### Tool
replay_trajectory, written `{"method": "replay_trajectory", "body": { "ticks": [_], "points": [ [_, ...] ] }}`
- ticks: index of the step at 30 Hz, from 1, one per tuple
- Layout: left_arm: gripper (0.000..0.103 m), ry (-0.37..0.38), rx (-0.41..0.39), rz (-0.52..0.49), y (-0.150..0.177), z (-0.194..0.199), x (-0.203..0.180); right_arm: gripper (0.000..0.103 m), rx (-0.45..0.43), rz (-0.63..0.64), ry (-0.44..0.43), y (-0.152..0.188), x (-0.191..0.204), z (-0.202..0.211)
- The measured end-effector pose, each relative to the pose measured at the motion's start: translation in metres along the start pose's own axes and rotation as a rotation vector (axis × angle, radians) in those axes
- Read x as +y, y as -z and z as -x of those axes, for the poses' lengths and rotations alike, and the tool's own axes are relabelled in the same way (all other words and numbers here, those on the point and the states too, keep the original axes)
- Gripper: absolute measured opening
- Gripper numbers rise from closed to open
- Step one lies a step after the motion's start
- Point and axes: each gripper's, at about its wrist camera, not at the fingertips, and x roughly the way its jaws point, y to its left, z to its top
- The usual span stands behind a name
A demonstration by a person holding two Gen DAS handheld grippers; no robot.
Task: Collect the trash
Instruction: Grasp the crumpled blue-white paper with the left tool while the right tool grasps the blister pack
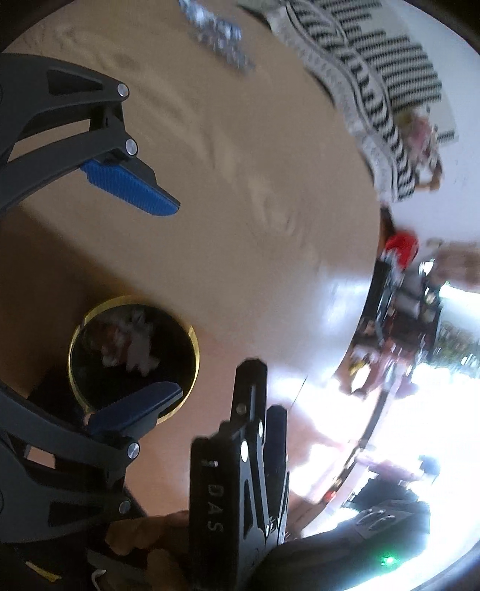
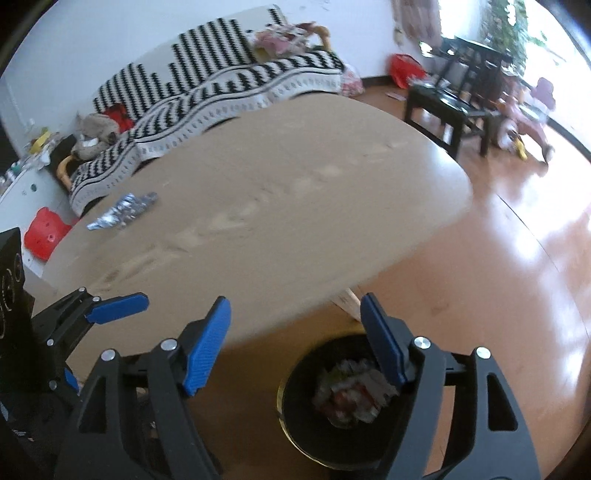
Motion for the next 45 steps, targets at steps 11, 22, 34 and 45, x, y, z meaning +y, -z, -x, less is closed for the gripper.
{"method": "replay_trajectory", "body": {
  "ticks": [11,22,34,45],
  "points": [
    [0.09,-0.324,-0.083,0.292,0.029,0.068,0.19,0.074,0.016,0.238,-0.156,-0.065,0.158,-0.07],
    [0.09,-0.446,-0.079,0.451,0.044,0.056,0.312,0.075,0.056,0.343,-0.206,-0.097,0.256,-0.169],
    [0.089,-0.423,-0.033,0.348,0.015,0.005,0.344,0.075,0.097,0.407,-0.21,-0.092,0.258,-0.192],
    [0.021,-0.361,-0.007,0.356,0.015,-0.004,0.344,0.075,0.111,0.436,-0.212,-0.089,0.251,-0.196]
  ]
}}
